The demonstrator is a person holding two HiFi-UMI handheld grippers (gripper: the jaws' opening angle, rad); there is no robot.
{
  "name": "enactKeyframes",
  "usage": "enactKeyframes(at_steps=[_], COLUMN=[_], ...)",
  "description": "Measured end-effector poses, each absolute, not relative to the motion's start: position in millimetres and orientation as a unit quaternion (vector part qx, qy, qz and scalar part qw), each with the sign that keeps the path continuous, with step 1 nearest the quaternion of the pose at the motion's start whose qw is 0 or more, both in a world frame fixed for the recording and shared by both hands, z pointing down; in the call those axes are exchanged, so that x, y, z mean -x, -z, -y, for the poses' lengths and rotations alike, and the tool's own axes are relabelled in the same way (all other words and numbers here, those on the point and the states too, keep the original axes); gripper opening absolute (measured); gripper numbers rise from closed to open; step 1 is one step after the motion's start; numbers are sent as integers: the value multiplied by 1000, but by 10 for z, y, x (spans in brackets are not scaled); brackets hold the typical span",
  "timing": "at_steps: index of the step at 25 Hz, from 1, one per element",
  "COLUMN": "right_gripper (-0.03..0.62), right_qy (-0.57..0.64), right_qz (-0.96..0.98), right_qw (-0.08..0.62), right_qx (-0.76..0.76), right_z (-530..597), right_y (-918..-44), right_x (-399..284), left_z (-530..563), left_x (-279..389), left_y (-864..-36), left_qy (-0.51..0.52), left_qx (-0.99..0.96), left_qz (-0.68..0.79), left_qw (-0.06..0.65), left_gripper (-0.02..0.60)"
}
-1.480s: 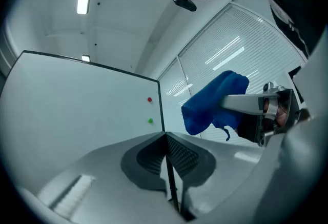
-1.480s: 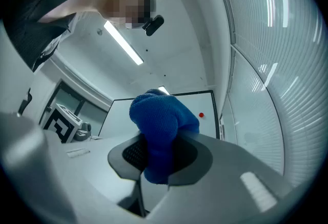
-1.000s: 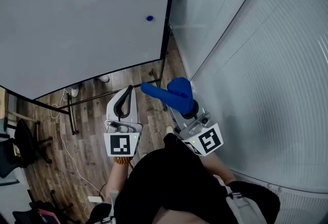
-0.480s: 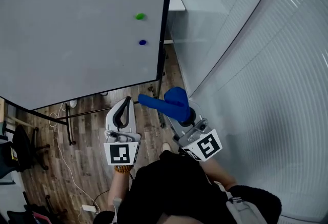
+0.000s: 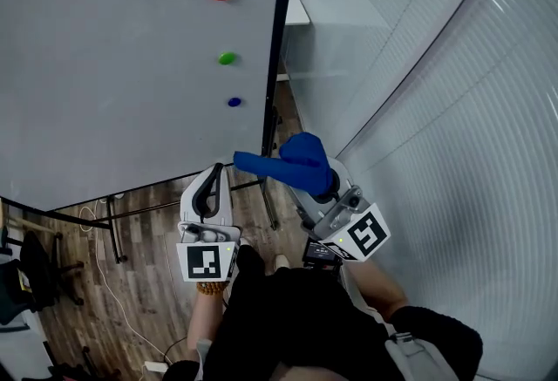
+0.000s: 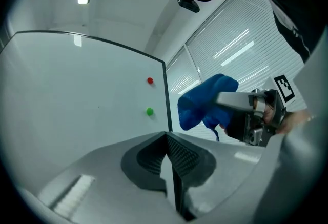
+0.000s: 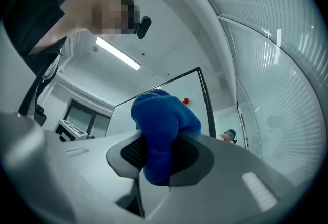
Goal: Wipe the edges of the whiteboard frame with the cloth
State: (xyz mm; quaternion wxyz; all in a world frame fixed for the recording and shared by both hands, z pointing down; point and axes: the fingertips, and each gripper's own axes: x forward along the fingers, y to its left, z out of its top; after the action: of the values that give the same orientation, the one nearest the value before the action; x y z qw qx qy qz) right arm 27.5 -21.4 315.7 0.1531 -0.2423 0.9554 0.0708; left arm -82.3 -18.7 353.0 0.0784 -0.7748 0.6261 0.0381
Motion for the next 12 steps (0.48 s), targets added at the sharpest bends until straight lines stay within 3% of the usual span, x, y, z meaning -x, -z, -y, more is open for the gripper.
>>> enactKeyframes(at_steps=[12], right_gripper=[133], right_qy=[-114], right_qz=[-942], right_qw=[191], right_qx=[251], right_z=[1157], right_y=[-2377], right_x=[-185], left_z=[735], left_x=[1064], left_y=[-3602], left_qy=[-39], left_qx=[831], left_qz=[-551], left_qw=[70], left_gripper=[2])
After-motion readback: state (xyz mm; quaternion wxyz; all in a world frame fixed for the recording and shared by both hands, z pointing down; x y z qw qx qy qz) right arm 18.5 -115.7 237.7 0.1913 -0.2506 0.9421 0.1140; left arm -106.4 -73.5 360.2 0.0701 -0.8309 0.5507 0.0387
